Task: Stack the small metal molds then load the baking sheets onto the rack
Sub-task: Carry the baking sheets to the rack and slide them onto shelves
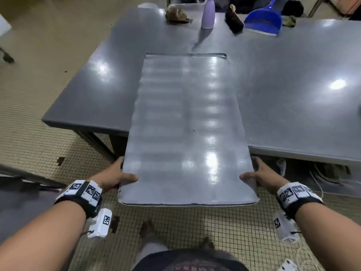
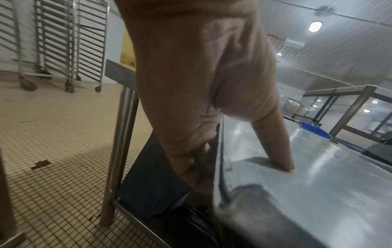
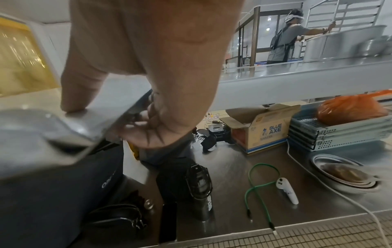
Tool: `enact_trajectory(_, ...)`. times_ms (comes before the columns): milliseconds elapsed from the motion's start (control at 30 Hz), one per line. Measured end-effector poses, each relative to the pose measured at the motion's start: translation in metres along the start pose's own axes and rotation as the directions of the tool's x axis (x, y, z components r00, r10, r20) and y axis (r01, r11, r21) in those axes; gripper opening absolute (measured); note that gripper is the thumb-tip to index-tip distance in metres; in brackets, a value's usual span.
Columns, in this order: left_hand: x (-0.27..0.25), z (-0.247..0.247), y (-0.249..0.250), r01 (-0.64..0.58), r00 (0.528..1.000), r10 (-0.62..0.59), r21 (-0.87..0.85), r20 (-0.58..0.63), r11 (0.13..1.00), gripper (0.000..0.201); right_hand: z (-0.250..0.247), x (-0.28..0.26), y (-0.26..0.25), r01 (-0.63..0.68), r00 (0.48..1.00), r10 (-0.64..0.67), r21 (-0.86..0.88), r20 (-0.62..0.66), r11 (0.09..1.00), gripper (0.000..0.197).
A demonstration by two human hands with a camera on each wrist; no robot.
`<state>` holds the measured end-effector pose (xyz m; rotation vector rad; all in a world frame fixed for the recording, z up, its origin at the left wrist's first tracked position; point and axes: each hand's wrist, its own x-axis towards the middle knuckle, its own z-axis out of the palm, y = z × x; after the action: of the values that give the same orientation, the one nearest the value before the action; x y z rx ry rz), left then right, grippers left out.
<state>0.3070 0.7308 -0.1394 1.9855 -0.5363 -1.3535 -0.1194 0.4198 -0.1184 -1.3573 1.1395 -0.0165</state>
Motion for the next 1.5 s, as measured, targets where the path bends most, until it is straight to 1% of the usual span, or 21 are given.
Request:
enact_trajectory(67,-0.01,0.02,0.0,-0.028,0.994,0.023,-0.053,-0.103,0.998,0.115,-0.003,0.002,0.001,0.038,0.999,-0.037,0.026,-0.033,0.999,0.088)
enact_trajectory(100,-0.013,0.029,0.003,-0.047,0.986,0.034,-0.075,-0.164,0.996,0.108,-0.002,0.003,-0.001,0.074,0.995,-0.073,0.005,-0.072,0.997,0.084)
enact_trajectory(167,-0.017,0.043,0.01,-0.06,0.96,0.036,-0.079,-0.277,0.995,0.076,0.004,0.006,-0.007,0.138,0.977,-0.148,-0.069,-0.156,0.988,0.062)
enact_trajectory(200,-0.016,0.046,0.012,-0.05,0.946,0.03,-0.053,-0.323,0.997,0.062,0.007,0.008,-0.009,0.134,0.97,-0.151,-0.098,-0.191,0.986,0.056)
enact_trajectory(233,-0.015,0.048,0.015,-0.042,0.935,0.029,-0.03,-0.352,0.999,0.054,0.011,0.011,-0.009,0.118,0.964,-0.142,-0.117,-0.223,0.986,0.058)
enact_trajectory(300,-0.009,0.047,0.018,-0.04,0.926,0.043,0.016,-0.374,0.999,0.051,0.016,0.017,-0.006,0.088,0.958,-0.126,-0.157,-0.257,0.984,0.068)
enact_trajectory(333,-0.006,0.046,0.021,-0.044,0.925,0.055,0.039,-0.377,0.998,0.049,0.018,0.018,-0.005,0.087,0.953,-0.134,-0.178,-0.272,0.98,0.068)
enact_trajectory(467,0.012,0.042,0.03,-0.084,0.915,0.098,0.053,-0.392,0.995,0.037,0.022,0.021,-0.002,0.115,0.933,-0.183,-0.224,-0.311,0.968,0.056)
enact_trajectory(567,0.03,0.04,0.028,-0.12,0.876,0.128,0.047,-0.466,0.992,0.034,0.021,0.021,-0.007,0.12,0.914,-0.198,-0.231,-0.354,0.966,0.052)
enact_trajectory(733,0.034,0.028,0.033,-0.182,0.836,0.195,0.075,-0.514,0.98,0.032,0.023,0.018,-0.023,0.178,0.91,-0.225,-0.162,-0.348,0.971,0.039)
enact_trajectory(767,0.034,0.023,0.033,-0.191,0.829,0.202,0.075,-0.522,0.979,0.032,0.023,0.02,-0.027,0.179,0.908,-0.232,-0.177,-0.35,0.968,0.042)
enact_trajectory(867,0.03,0.007,0.041,-0.216,0.81,0.213,0.06,-0.547,0.975,0.025,0.02,0.033,-0.038,0.152,0.906,-0.211,-0.185,-0.367,0.971,0.067)
enact_trajectory(933,0.021,0.004,0.051,-0.241,0.797,0.22,0.038,-0.563,0.97,0.018,0.019,0.037,-0.055,0.19,0.903,-0.241,-0.172,-0.357,0.967,0.059)
enact_trajectory(1033,-0.003,0.007,0.06,-0.247,0.756,0.212,0.029,-0.619,0.968,0.014,0.016,0.043,-0.087,0.285,0.877,-0.332,-0.181,-0.348,0.941,0.065)
enact_trajectory(1100,-0.016,0.008,0.056,-0.253,0.73,0.189,-0.003,-0.657,0.967,0.012,0.016,0.045,-0.109,0.354,0.883,-0.382,-0.149,-0.274,0.923,0.061)
enact_trajectory(1200,-0.044,0.015,0.058,-0.27,0.654,0.143,-0.053,-0.743,0.961,0.018,0.015,0.051,-0.143,0.425,0.887,-0.437,-0.107,-0.148,0.899,0.037)
enact_trajectory(1267,-0.065,0.024,0.061,-0.28,0.578,0.113,-0.066,-0.808,0.958,0.016,0.013,0.052,-0.167,0.497,0.861,-0.506,-0.123,-0.053,0.859,0.018)
enact_trajectory(1300,-0.075,0.03,0.062,-0.288,0.539,0.102,-0.07,-0.836,0.955,0.013,0.012,0.054,-0.177,0.531,0.844,-0.536,-0.125,-0.008,0.838,0.016)
enact_trajectory(1400,-0.111,0.049,0.067,-0.342,0.431,0.071,-0.09,-0.9,0.935,0.011,0.004,0.07,-0.204,0.617,0.785,-0.603,-0.103,0.139,0.78,0.023)
enact_trajectory(1467,-0.138,0.067,0.071,-0.392,0.348,0.033,-0.114,-0.937,0.913,0.025,0.001,0.077,-0.222,0.678,0.724,-0.654,-0.052,0.218,0.733,0.031)
enact_trajectory(1500,-0.151,0.077,0.075,-0.394,0.307,0.019,-0.109,-0.952,0.913,0.026,0.001,0.077,-0.231,0.705,0.69,-0.676,-0.025,0.259,0.709,0.033)
